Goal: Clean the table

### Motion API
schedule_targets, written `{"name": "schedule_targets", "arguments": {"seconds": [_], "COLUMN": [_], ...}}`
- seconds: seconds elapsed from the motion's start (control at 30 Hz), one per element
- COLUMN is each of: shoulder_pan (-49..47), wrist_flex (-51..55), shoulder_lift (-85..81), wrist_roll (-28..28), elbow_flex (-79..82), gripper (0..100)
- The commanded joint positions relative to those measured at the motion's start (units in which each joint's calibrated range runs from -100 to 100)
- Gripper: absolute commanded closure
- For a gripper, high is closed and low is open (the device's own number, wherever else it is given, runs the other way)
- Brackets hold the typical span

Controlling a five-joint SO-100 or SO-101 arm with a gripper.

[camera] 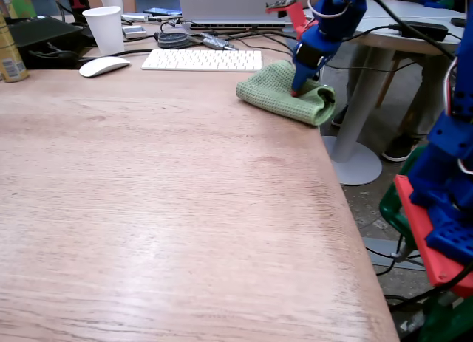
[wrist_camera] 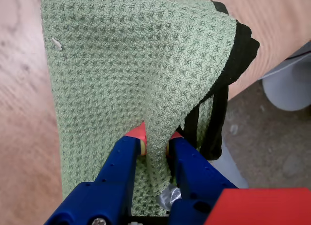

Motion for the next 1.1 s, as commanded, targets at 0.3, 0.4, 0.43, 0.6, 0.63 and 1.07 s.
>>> {"name": "schedule_targets", "arguments": {"seconds": [0.3, 0.4, 0.43, 0.6, 0.63, 1.07], "shoulder_pan": [4.3, 0.4, -5.7, -36.1, -42.9, -85.7], "wrist_flex": [14.4, 22.1, 23.1, 23.5, 23.5, 23.2], "shoulder_lift": [-12.7, -25.1, -28.0, -33.8, -33.8, -30.3], "wrist_roll": [0.3, -0.2, -0.3, -2.6, -3.0, -9.3], "elbow_flex": [-16.1, -15.9, -15.9, -15.9, -15.9, -2.1], "gripper": [100, 100, 100, 100, 100, 100]}}
